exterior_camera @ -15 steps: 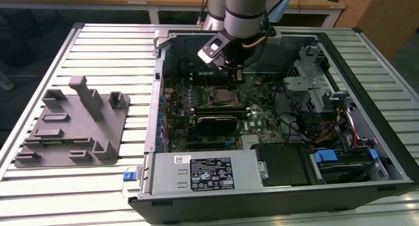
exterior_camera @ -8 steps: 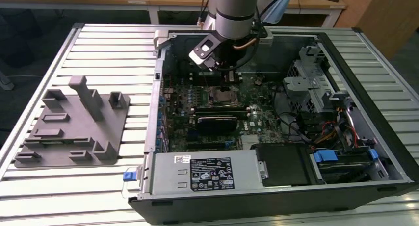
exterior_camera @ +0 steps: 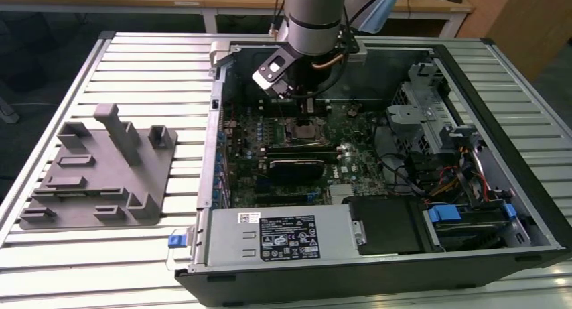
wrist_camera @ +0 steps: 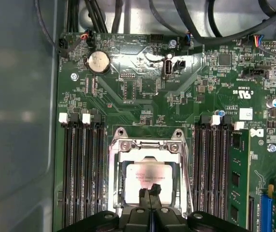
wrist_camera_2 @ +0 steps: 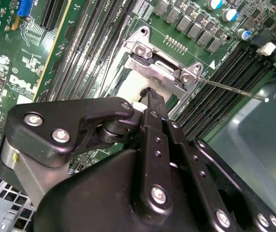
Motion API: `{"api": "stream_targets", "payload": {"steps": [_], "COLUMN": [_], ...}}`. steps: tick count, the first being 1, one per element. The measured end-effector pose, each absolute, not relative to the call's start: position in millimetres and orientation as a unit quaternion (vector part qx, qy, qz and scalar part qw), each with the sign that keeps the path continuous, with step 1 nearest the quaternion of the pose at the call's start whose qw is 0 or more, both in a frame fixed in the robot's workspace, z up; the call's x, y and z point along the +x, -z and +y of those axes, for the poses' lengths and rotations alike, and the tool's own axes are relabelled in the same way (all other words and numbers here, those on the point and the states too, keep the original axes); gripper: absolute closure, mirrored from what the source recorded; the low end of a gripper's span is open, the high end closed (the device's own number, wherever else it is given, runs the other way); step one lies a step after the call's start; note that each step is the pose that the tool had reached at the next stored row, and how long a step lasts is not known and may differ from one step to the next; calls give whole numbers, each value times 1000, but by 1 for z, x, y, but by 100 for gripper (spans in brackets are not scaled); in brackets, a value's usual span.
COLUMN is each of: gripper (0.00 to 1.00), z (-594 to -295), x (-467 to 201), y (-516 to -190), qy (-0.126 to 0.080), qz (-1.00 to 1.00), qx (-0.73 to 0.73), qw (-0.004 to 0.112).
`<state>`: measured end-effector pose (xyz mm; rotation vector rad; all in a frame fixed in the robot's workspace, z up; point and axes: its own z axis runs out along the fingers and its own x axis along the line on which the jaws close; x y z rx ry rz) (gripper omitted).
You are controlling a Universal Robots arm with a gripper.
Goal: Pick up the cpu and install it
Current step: 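Close the cpu cover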
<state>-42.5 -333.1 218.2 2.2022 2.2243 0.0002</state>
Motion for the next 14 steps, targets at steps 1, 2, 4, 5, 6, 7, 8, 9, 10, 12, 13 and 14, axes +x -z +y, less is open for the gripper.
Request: {"api": "stream_targets", "payload": {"steps": [1, 2, 4, 5, 6, 7, 8, 9, 10, 12, 13, 14], "gripper": [89, 89, 89, 89, 89, 89, 89, 89, 89, 89, 89, 89], "z": [-333, -333, -333, -333, -333, -333, -333, -333, -333, -333, -333, -333], "x": [-43, -43, -43, -43, -43, -43, -43, -43, -43, -43, -43, -43], "y": [-218, -218, -218, -218, -218, -218, -218, -218, -218, -218, -218, -218], "qy": [0, 0, 0, 0, 0, 0, 0, 0, 0, 0, -1, -1], "qz": [711, 711, 711, 713, 716, 721, 727, 733, 739, 752, 758, 764], "qx": [704, 704, 703, 701, 698, 693, 686, 680, 673, 659, 652, 646], "qw": [6, 6, 6, 6, 6, 6, 6, 6, 6, 6, 6, 6]}}
